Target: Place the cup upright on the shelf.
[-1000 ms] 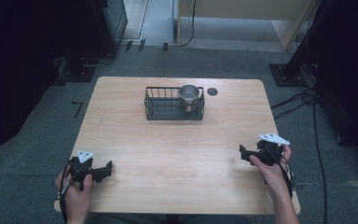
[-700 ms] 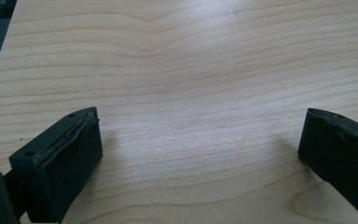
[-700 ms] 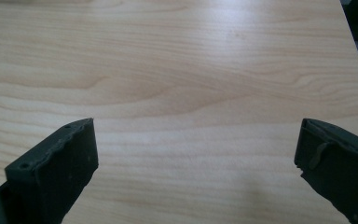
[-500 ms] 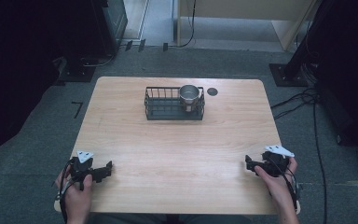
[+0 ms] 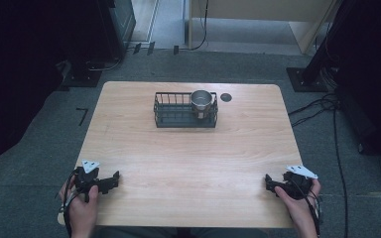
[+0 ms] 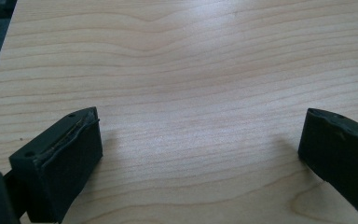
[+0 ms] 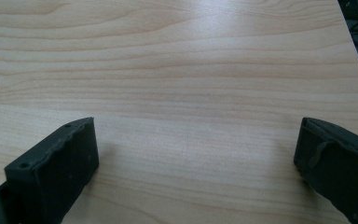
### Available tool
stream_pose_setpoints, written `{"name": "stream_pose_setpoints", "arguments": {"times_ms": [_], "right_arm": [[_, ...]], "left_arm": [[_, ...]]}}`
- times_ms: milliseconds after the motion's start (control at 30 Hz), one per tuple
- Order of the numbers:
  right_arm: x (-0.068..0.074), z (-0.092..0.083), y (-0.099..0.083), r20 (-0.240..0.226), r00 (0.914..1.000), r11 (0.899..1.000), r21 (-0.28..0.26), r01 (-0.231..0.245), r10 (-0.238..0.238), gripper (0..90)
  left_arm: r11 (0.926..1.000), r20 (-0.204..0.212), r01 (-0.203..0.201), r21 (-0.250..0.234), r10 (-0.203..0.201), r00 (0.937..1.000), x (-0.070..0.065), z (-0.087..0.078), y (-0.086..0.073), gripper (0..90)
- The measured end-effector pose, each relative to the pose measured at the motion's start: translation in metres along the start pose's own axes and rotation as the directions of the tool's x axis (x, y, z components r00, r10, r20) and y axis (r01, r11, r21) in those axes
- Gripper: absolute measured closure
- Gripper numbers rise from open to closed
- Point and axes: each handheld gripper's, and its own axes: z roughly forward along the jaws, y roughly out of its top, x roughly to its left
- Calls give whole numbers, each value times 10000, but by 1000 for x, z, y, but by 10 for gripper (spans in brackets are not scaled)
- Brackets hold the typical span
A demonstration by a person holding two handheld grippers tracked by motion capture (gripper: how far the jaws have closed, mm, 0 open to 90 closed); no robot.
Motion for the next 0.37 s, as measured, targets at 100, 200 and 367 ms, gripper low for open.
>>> {"name": "stream_pose_setpoints", "arguments": {"times_ms": [100, 200, 367], "right_arm": [[0, 0, -1, -61, 10000, 10000, 6, 45, -45, 0], [0, 0, -1, -65, 10000, 10000, 1, 46, -46, 0], [0, 0, 0, -24, 10000, 10000, -3, 14, -14, 0]], "left_arm": [[10000, 0, 2, -1, -2, 10000, 0, 0, 0, 0], [10000, -1, 0, -9, 0, 10000, 0, 0, 0, 0], [10000, -1, -1, 1, 1, 10000, 0, 0, 0, 0]]}}
